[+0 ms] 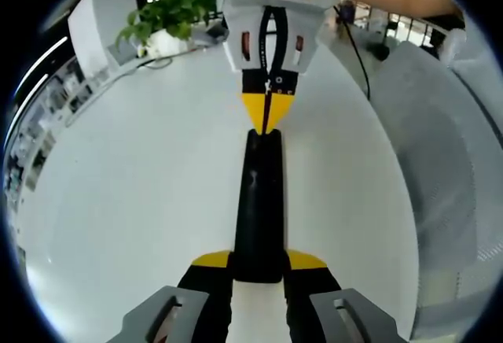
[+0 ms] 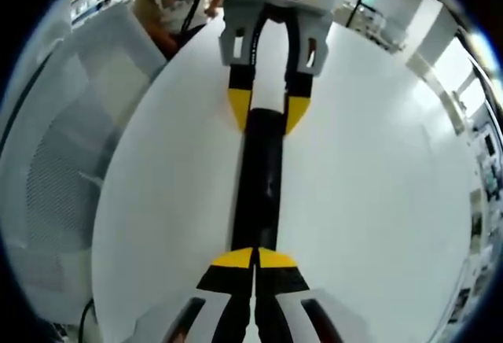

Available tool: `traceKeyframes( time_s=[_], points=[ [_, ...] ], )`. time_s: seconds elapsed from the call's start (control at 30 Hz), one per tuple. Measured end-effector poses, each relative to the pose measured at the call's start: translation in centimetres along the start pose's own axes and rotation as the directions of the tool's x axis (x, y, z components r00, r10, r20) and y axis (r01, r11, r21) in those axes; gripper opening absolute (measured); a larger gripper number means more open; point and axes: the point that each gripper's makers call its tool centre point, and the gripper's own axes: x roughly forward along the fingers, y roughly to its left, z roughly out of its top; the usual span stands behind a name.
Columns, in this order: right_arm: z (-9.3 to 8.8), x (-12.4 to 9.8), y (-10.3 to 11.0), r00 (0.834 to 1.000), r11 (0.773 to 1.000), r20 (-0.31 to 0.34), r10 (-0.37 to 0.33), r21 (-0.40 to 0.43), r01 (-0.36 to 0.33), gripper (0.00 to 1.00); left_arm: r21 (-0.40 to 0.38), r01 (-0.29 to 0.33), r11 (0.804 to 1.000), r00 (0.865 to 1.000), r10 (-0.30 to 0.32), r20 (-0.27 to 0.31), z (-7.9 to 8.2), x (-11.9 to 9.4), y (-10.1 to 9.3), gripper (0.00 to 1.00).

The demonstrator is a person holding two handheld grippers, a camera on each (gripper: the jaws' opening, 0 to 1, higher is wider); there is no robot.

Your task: Press the specified remote control buttons in sequence, fully releasing each button before pressing the next.

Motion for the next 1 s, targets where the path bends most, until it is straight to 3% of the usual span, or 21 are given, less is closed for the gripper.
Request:
traceKeyframes(
  time_s=[0.4, 1.0],
  points=[
    [-0.08, 0.1, -0.07, 0.998, 0.999, -0.069, 0.009, -0.046, -0.012, 0.0, 0.002, 0.001, 1.0, 1.0, -0.001, -0.003, -0.01, -0.02, 0.03, 0.24],
    [-0.18, -0.09, -0.04, 1.0, 0.999, -0.002, -0.031, -0.018, 0.031, 0.0, -0.003, -0.004, 1.0, 1.0, 0.004, 0.011, 0.04, -0.03, -0.03, 0.24]
  ],
)
